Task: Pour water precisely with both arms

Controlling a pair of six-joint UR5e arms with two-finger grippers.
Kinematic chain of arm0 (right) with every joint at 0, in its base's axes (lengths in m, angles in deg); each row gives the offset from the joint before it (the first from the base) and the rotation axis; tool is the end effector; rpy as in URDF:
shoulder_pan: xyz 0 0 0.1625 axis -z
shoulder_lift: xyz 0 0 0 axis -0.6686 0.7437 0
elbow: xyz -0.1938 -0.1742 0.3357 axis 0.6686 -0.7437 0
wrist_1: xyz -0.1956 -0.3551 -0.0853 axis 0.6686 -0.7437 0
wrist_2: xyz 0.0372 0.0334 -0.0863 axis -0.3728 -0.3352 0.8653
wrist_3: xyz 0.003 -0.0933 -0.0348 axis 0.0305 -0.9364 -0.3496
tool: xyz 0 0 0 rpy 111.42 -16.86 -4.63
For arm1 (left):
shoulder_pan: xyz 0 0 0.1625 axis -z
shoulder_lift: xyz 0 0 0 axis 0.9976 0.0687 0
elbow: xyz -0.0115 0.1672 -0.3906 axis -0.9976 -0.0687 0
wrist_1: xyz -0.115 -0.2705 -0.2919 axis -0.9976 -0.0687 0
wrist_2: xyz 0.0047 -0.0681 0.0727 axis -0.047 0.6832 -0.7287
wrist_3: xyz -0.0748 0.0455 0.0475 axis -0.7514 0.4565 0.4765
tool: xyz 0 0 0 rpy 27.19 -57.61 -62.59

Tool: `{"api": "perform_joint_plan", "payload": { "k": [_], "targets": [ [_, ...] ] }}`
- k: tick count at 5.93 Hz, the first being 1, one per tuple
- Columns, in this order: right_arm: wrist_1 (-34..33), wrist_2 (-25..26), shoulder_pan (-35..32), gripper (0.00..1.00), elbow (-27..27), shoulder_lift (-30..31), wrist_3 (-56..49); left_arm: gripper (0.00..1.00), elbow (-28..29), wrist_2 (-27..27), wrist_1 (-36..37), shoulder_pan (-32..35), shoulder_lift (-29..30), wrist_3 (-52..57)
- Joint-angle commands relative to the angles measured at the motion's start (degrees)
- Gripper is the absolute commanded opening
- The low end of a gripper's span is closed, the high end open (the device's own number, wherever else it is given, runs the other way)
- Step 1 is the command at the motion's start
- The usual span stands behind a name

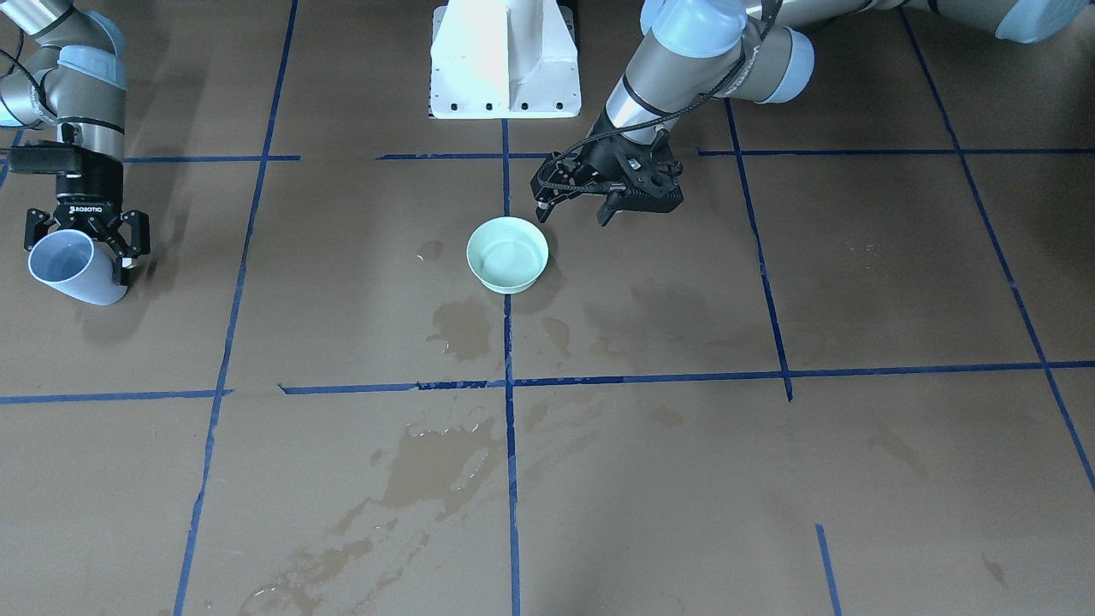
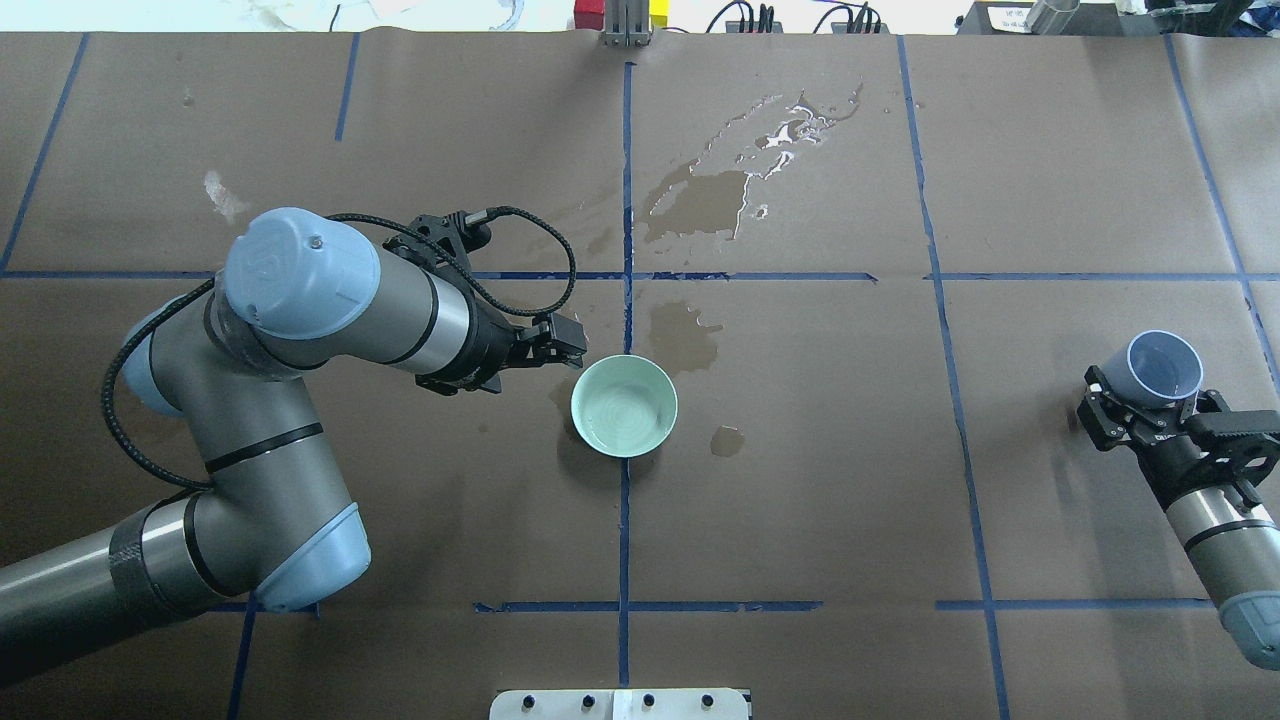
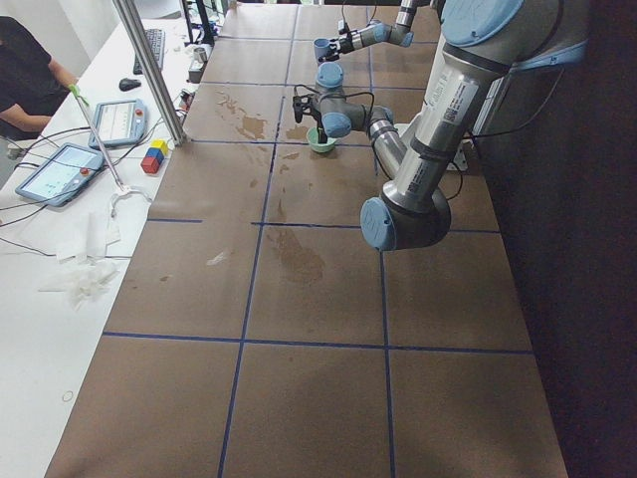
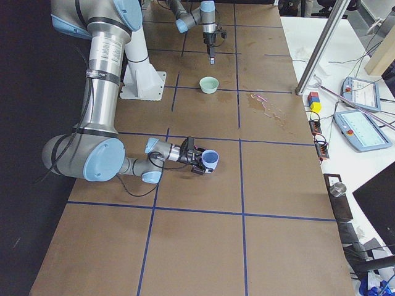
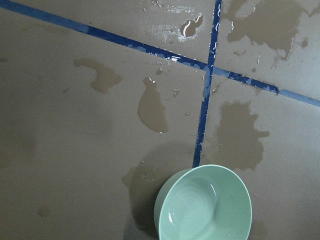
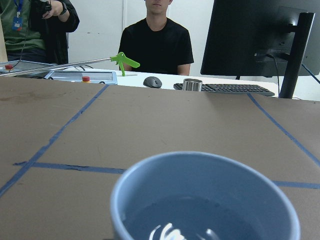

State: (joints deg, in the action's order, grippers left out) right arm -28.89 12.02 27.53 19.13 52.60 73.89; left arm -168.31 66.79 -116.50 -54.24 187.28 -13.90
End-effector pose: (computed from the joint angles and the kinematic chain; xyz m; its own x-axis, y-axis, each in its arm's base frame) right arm -0.2907 -0.2995 0.6575 0.7748 0.0055 0.6321 -0.5906 0.3630 0.7207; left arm 0.4801 -0.4129 0.2061 0.3690 -0.1532 -0.9167 0.1925 0.9775 -0.0858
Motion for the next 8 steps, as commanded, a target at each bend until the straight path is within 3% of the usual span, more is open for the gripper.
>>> {"api": "perform_joint_plan", "payload": {
  "k": [1, 3, 5, 8],
  "targets": [
    [0.12, -0.07, -0.16, 0.62, 0.58, -0.11, -0.03, 1.0, 0.0, 0.04, 0.0, 0.0, 0.0, 0.0],
    [-0.05, -0.42, -0.77, 0.28, 5.81, -0.02, -5.69, 1.0, -0.09, 0.04, 0.0, 0.09, 0.0, 0.0],
    [-0.14, -0.42, -0.6, 0.15, 7.52, -0.72, -13.16, 1.0, -0.61, 0.04, 0.09, 0.17, -0.09, 0.0],
    [-6.87, -0.24, -0.34, 0.11, 9.71, -14.39, -17.25, 1.0, -2.2, 0.04, 0.09, 0.17, -1.76, 0.0]
  ]
}}
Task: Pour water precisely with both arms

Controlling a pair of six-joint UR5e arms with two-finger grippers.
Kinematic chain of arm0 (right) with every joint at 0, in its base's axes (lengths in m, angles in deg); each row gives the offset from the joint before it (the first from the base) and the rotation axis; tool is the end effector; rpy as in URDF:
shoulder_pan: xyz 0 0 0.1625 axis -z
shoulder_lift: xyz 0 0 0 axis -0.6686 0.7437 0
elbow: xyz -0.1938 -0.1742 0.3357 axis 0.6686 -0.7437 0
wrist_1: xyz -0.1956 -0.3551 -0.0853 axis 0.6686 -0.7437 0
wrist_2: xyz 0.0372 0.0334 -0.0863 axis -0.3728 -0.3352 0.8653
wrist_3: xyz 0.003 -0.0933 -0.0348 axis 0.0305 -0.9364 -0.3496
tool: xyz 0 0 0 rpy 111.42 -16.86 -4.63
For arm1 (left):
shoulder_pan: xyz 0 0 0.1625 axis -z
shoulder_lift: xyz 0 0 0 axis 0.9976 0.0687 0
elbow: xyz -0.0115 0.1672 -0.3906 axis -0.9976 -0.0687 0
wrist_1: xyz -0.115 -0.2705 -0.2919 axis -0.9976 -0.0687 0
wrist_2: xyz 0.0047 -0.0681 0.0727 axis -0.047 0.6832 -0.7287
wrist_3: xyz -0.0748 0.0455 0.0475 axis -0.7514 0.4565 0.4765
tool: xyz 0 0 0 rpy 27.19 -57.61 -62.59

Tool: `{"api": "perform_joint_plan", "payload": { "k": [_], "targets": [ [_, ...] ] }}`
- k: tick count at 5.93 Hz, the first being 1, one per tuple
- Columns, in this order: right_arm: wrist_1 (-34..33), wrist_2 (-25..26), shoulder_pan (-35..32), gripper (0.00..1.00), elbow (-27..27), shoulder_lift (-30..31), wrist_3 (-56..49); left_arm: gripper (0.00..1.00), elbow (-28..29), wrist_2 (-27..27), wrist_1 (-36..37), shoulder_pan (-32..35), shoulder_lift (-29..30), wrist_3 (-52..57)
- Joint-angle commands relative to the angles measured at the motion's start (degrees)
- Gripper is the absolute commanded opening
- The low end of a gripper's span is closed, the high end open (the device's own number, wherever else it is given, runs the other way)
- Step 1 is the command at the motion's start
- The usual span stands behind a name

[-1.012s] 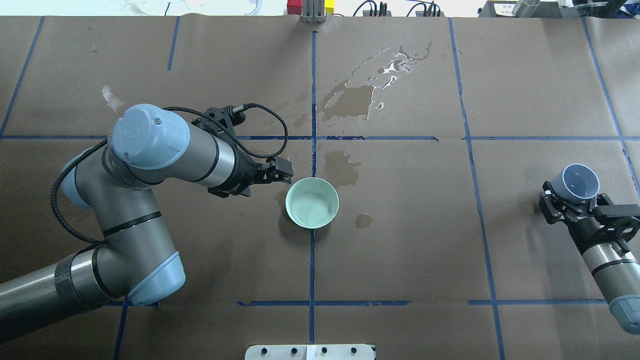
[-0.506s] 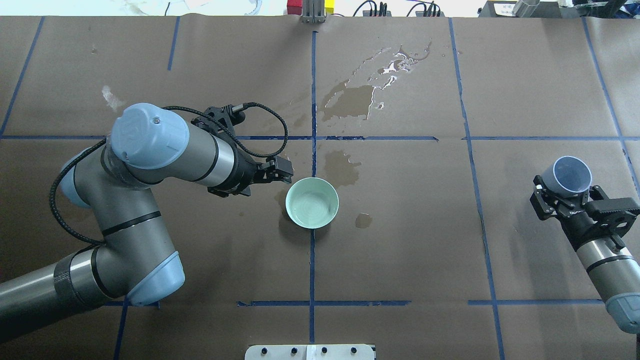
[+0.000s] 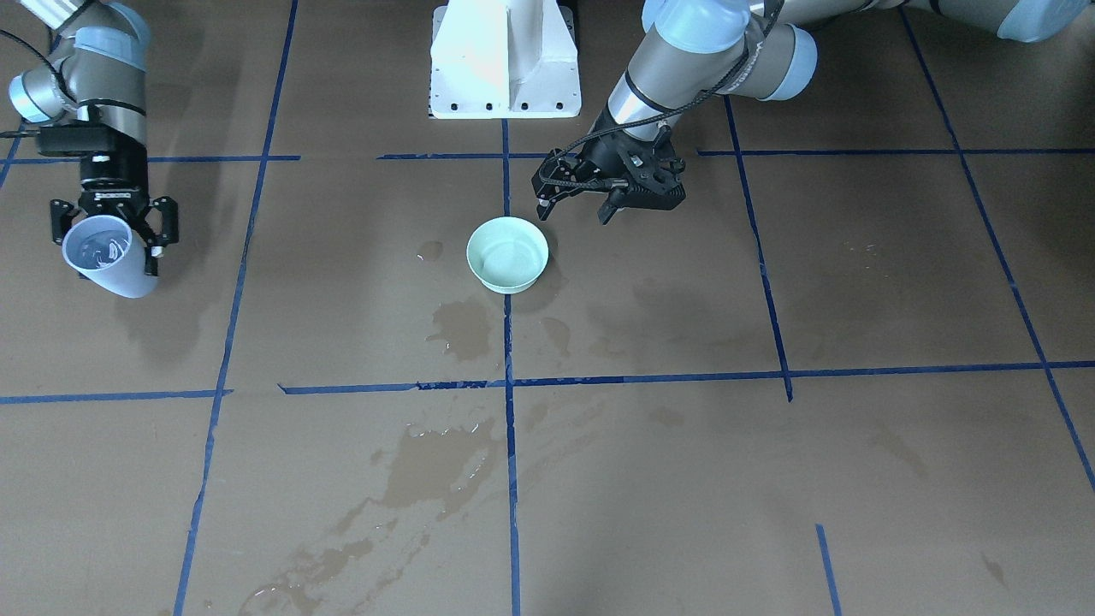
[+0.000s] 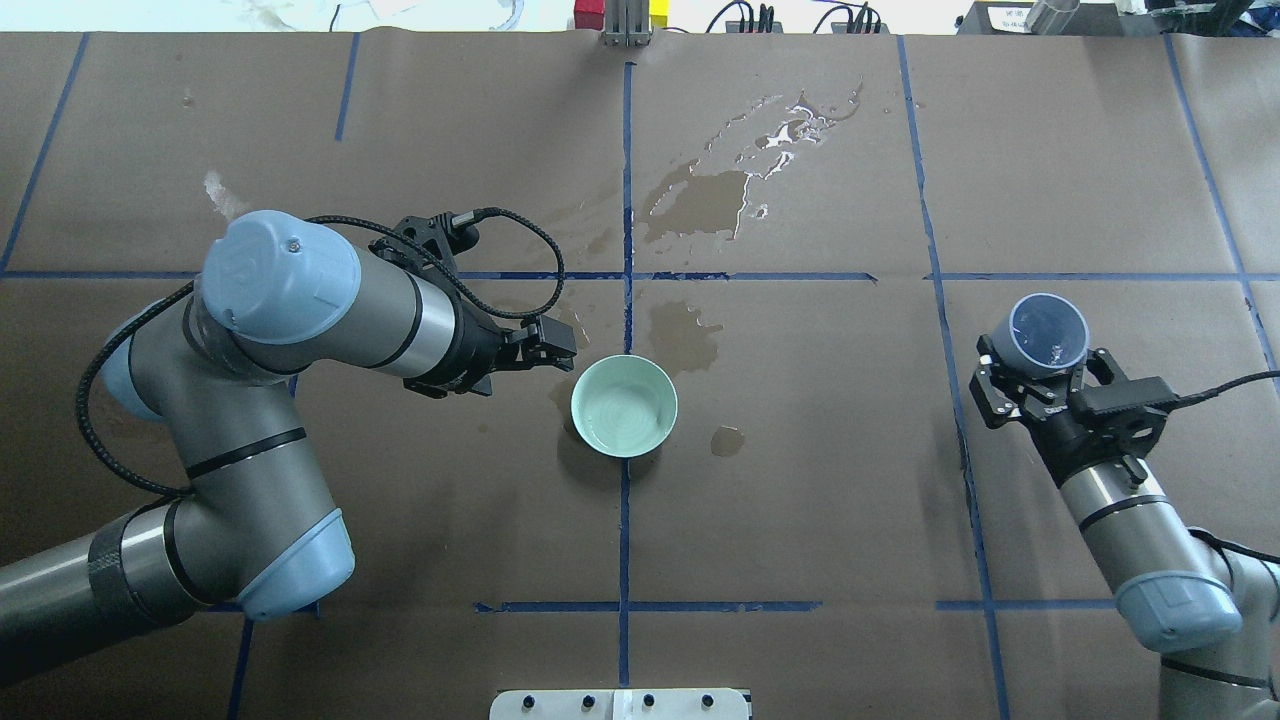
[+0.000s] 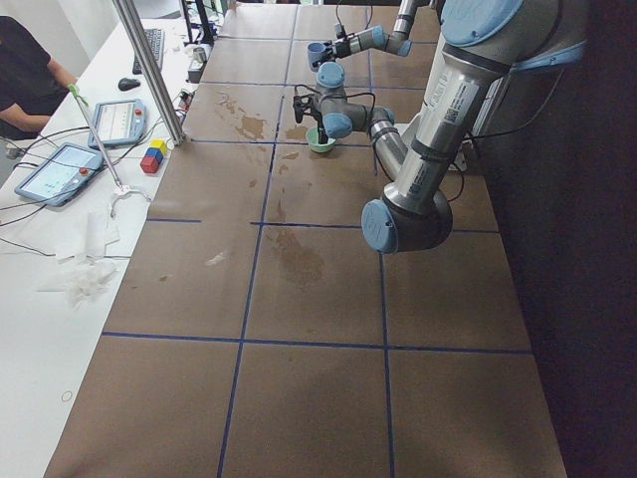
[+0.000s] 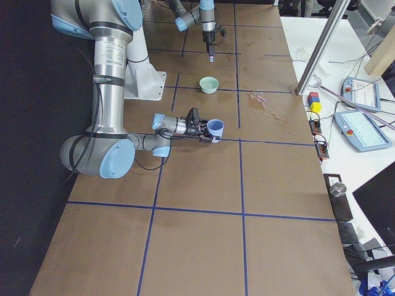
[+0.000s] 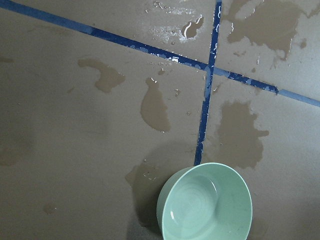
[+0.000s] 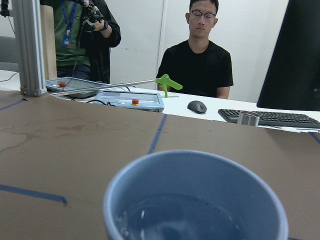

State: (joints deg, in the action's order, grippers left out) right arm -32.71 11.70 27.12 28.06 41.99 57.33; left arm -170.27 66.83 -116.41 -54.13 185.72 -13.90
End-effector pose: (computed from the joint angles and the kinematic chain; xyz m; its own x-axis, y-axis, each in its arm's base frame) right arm -0.3706 -0.3230 0.5154 0.7749 -0.1309 0.6184 -0.5656 0.2932 0.7708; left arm 0.4689 -0.4073 0.2092 0.3645 -0.1512 -0.9189 0.1934 0.9775 -0.0842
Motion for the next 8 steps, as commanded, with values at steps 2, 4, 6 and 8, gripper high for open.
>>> {"api": "perform_joint_plan", "payload": {
  "k": [2, 4, 6, 8],
  "targets": [
    [-12.11, 3.23, 3.72, 0.11, 2.98, -12.84, -1.04, 1.0, -0.24, 0.0, -0.09, 0.15, -0.29, 0.0],
    [-22.28, 2.8, 4.55, 0.11, 3.35, -21.96, -5.69, 1.0, -0.24, 0.0, 0.0, 0.59, -0.38, 0.09],
    [-28.55, -1.3, 4.55, 0.08, 3.17, -25.25, -7.01, 1.0, -0.33, 0.0, 0.0, 0.68, -0.46, 0.09],
    [-31.71, -1.77, 4.46, 0.06, 2.73, -28.16, -8.07, 1.0, -1.02, 0.0, -0.09, 0.94, -1.51, 0.09]
  ]
}}
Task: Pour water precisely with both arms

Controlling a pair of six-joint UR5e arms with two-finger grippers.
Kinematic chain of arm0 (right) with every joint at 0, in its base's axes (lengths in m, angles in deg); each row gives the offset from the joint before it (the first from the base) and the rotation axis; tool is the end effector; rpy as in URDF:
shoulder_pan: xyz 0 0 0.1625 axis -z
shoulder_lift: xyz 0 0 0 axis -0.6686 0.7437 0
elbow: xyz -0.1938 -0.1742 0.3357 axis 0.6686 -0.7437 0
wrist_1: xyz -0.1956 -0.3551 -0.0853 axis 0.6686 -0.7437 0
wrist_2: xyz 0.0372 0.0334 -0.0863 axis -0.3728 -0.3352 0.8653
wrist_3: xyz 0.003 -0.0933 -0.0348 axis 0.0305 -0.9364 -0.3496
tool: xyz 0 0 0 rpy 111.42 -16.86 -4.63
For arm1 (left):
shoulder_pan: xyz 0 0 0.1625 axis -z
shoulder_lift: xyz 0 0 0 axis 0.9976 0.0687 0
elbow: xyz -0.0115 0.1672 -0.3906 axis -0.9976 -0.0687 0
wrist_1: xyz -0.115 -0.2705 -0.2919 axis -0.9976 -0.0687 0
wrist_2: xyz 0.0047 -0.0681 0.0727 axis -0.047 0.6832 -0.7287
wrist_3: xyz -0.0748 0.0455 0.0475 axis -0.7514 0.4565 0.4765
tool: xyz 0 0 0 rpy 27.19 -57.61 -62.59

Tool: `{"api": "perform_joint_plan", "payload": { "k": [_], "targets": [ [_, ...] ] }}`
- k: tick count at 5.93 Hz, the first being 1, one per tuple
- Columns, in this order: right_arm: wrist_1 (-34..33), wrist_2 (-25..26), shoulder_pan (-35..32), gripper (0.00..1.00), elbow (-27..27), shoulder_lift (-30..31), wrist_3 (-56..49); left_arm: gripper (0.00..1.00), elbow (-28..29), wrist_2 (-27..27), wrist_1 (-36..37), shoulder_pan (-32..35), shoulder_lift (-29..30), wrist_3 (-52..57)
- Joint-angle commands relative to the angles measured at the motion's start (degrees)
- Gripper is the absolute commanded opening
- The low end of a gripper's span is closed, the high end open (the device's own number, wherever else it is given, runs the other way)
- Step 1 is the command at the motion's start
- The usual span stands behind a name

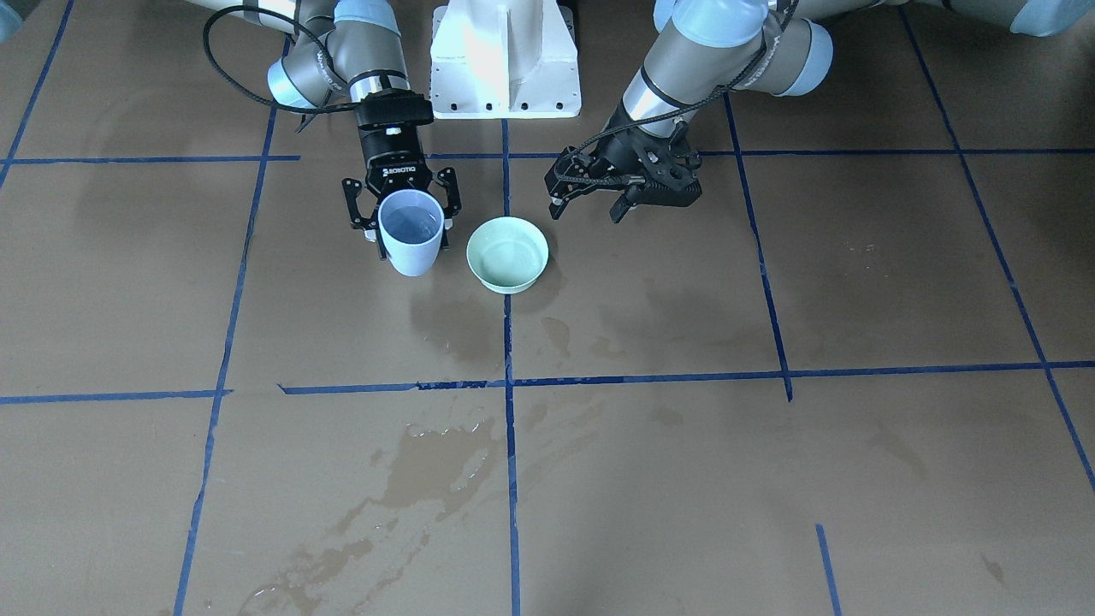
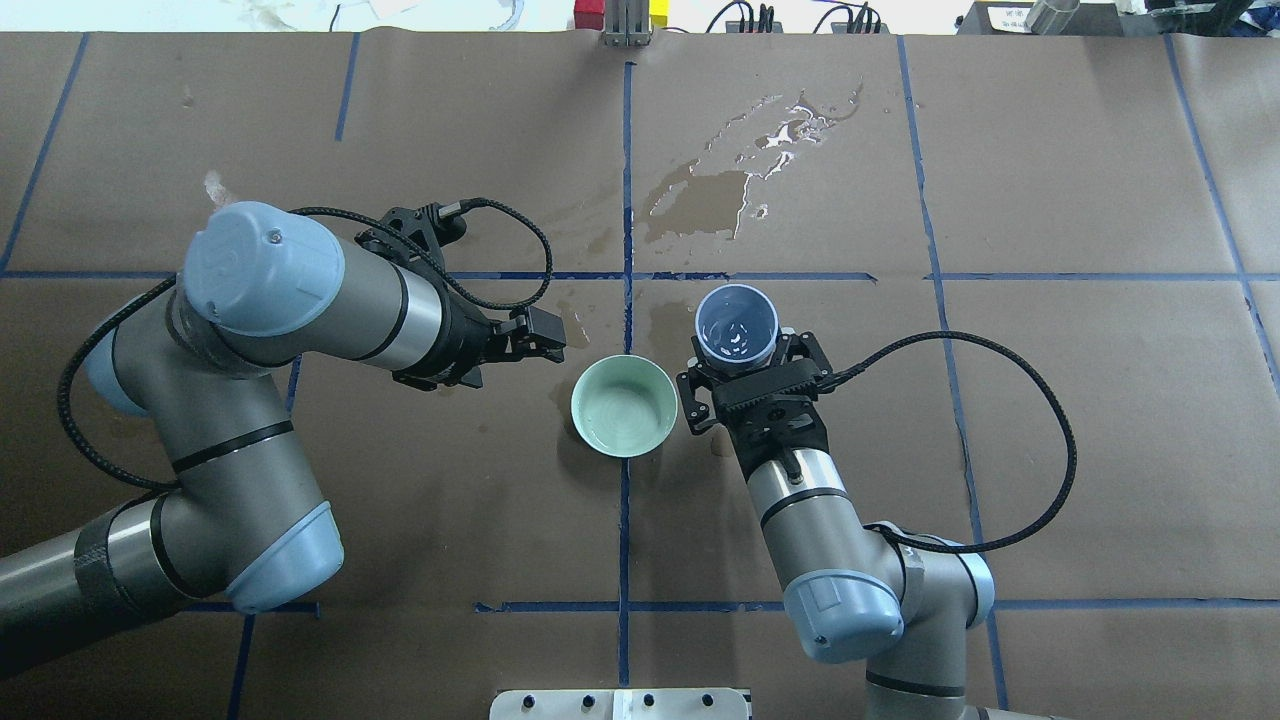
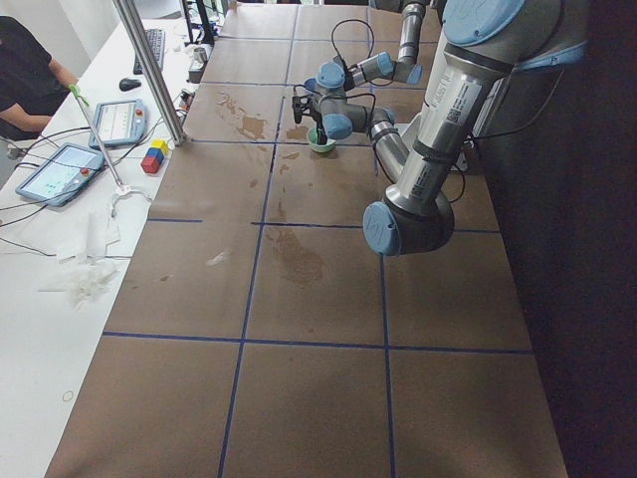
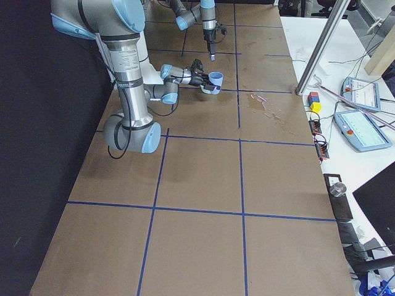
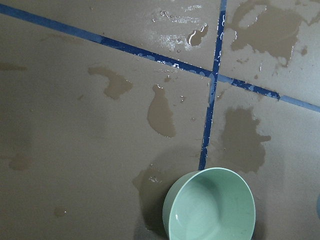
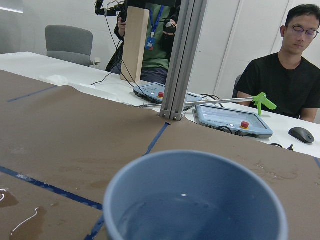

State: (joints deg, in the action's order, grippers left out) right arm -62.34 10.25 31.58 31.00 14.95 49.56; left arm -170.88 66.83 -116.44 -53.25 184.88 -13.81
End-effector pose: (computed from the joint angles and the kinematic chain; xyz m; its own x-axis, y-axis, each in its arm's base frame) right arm -0.5423 -0.3188 0.2860 0.8189 -0.2514 0.5160 -0.4316 0.3230 0.8423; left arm 0.4591 -0.4122 0.2137 0.3651 -0.1570 -0.9176 0.2081 0.9745 -0.0840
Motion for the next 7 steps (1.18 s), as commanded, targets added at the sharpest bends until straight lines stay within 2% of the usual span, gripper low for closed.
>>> {"api": "perform_joint_plan", "payload": {
  "k": [1, 3, 4, 5, 7],
  "targets": [
    [-3.33, -0.4, 0.35, 0.02, -0.3, -1.21, -0.39, 1.0, -0.94, 0.0, 0.03, 0.06, -0.77, 0.0],
    [-3.52, -2.15, 0.61, 0.0, 0.58, -1.57, -3.09, 1.0, -1.21, 0.0, -0.06, 0.07, -0.77, 0.0],
    [-3.52, -1.9, 0.35, 0.0, 0.58, -1.48, -14.17, 1.0, -1.21, 0.0, -0.06, 0.15, -0.86, 0.0],
    [-3.69, -1.55, 0.26, 0.0, 0.23, -1.3, -19.94, 1.0, -1.21, 0.0, 0.03, 0.15, -0.77, 0.0],
    [-9.73, 1.16, 0.7, 0.0, -0.04, -1.65, -28.2, 1.0, -1.21, 0.0, 0.03, 0.15, -0.86, 0.0]
  ]
}}
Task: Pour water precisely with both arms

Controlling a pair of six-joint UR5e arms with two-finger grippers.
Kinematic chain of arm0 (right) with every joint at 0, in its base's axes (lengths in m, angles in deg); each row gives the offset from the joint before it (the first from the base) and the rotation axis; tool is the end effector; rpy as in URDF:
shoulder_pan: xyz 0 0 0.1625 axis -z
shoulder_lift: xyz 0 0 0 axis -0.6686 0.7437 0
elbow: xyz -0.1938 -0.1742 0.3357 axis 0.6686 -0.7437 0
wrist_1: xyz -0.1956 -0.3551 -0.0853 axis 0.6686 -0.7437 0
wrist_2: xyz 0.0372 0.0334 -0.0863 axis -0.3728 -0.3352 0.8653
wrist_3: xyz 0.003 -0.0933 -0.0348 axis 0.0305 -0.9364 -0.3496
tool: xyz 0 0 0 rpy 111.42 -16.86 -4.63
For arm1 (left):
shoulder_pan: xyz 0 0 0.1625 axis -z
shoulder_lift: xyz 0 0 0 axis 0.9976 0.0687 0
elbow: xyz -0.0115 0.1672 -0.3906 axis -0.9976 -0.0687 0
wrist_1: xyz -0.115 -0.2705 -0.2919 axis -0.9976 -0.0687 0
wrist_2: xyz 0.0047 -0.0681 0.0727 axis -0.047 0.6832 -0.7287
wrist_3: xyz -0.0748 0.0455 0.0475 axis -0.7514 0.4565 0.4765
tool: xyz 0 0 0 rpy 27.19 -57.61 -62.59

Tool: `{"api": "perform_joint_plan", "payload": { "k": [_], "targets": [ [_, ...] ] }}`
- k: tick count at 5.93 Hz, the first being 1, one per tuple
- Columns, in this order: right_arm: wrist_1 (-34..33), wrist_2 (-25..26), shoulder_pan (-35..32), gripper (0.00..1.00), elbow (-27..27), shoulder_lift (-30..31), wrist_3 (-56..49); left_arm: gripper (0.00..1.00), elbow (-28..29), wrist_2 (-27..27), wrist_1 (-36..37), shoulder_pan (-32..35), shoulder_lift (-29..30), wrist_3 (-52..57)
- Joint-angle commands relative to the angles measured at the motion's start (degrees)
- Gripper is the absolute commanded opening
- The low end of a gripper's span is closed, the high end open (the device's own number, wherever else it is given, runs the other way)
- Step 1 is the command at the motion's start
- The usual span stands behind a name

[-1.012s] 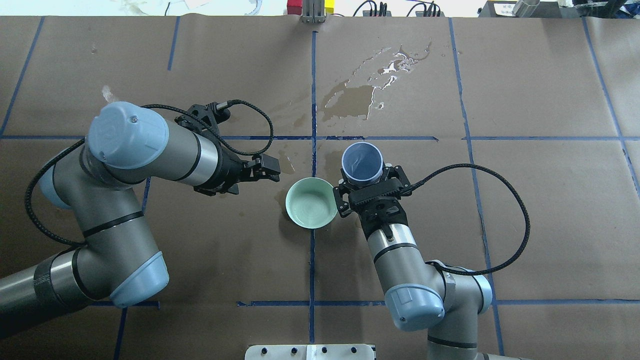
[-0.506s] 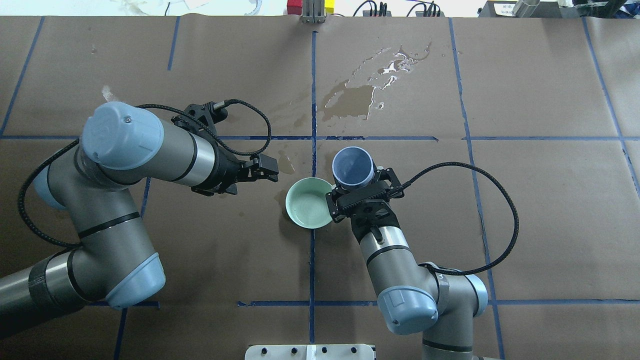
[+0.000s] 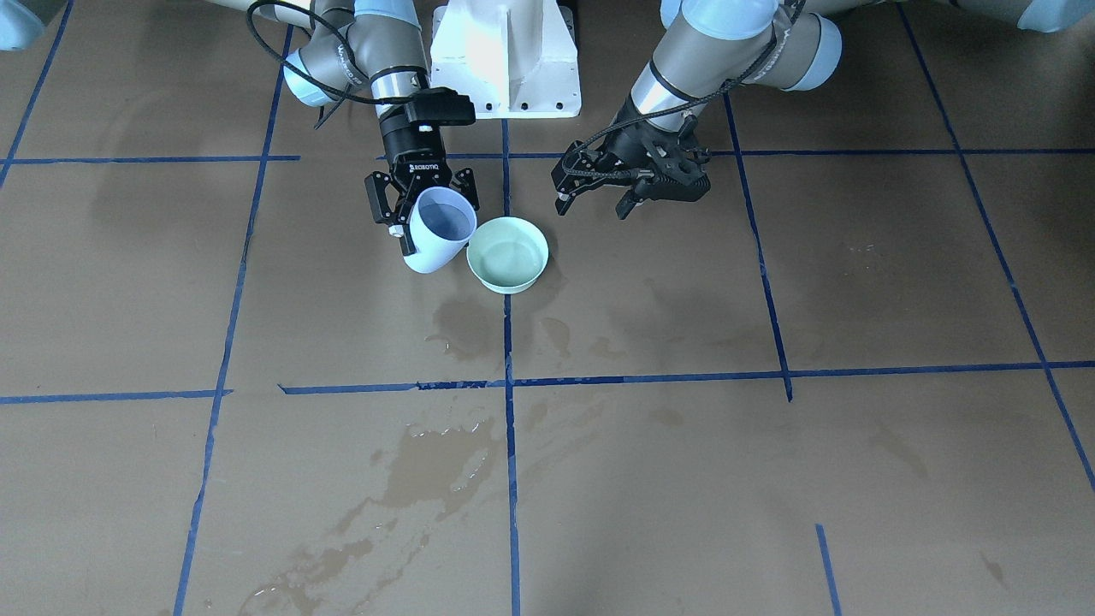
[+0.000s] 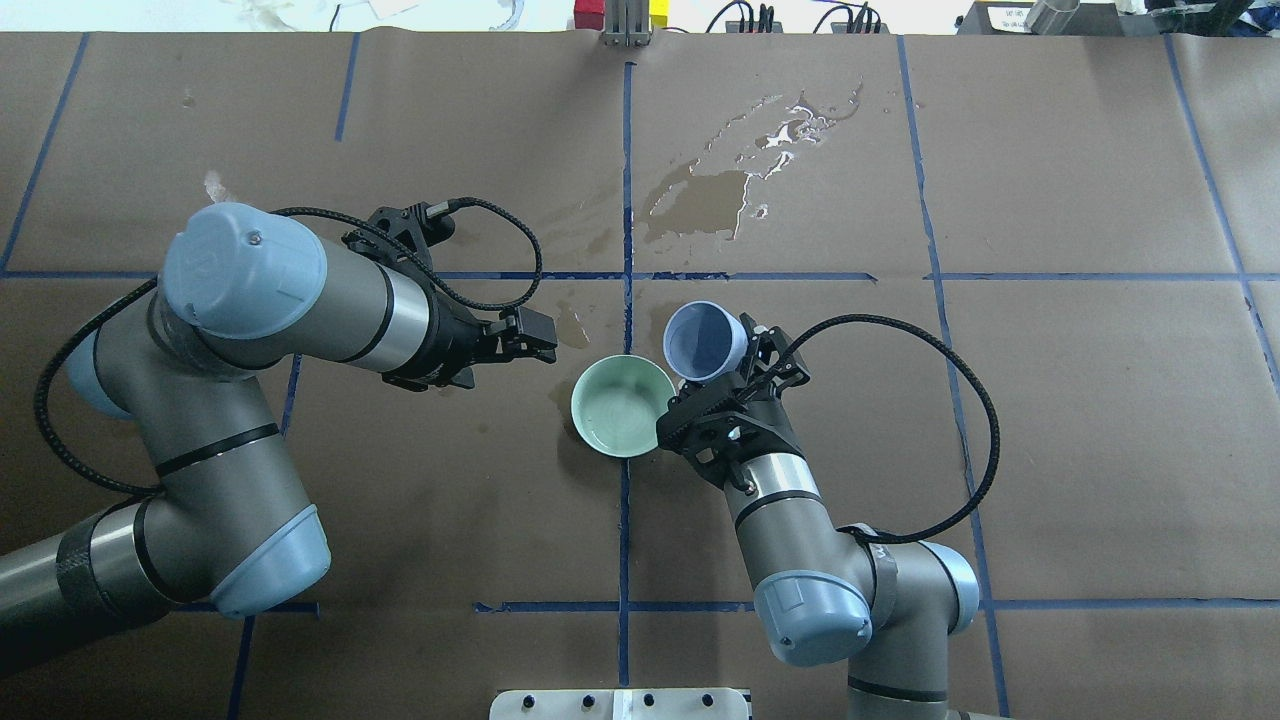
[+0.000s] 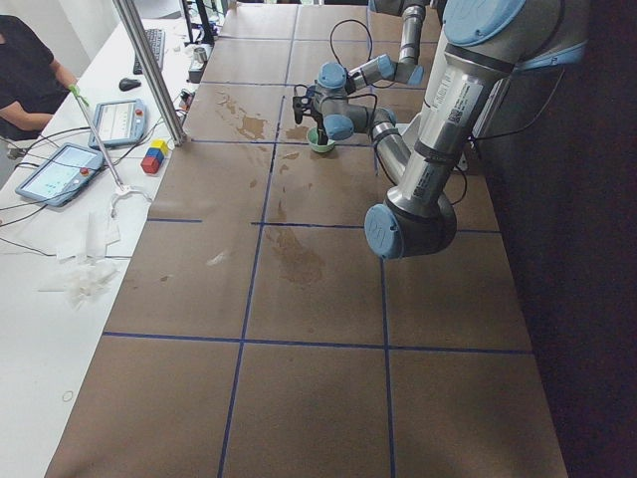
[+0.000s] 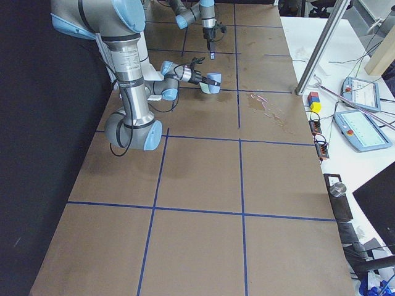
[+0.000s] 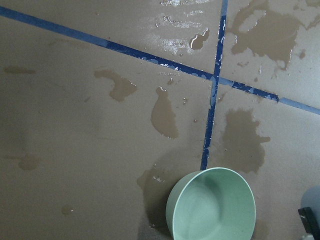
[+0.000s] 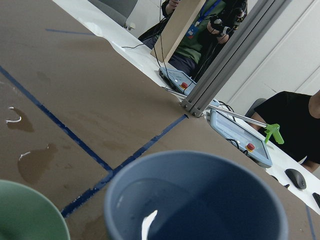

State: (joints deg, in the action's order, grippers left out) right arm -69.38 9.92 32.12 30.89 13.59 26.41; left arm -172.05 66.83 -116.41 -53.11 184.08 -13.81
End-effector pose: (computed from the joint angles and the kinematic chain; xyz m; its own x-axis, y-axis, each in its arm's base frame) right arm -0.5583 -0.3156 0.2833 0.9272 -0.3699 0.0587 0.0251 0.2176 0.9757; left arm 0.4519 -0.4093 0.2139 0.3601 -0.1549 -0.9199 0.2100 0.9743 -0.0819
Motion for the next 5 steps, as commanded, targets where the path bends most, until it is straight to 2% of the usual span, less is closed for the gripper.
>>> {"api": "perform_joint_plan", "payload": {
  "k": [1, 5],
  "targets": [
    [-2.72, 1.85, 0.52, 0.0, 0.07, -0.29, -8.15, 1.0, -0.04, 0.0, 0.01, 0.0, -0.06, 0.0],
    [-4.29, 2.47, 1.57, 0.0, -0.37, -0.47, -13.36, 1.0, -0.3, -0.09, 0.01, 0.0, -0.15, -0.09]
  ]
}}
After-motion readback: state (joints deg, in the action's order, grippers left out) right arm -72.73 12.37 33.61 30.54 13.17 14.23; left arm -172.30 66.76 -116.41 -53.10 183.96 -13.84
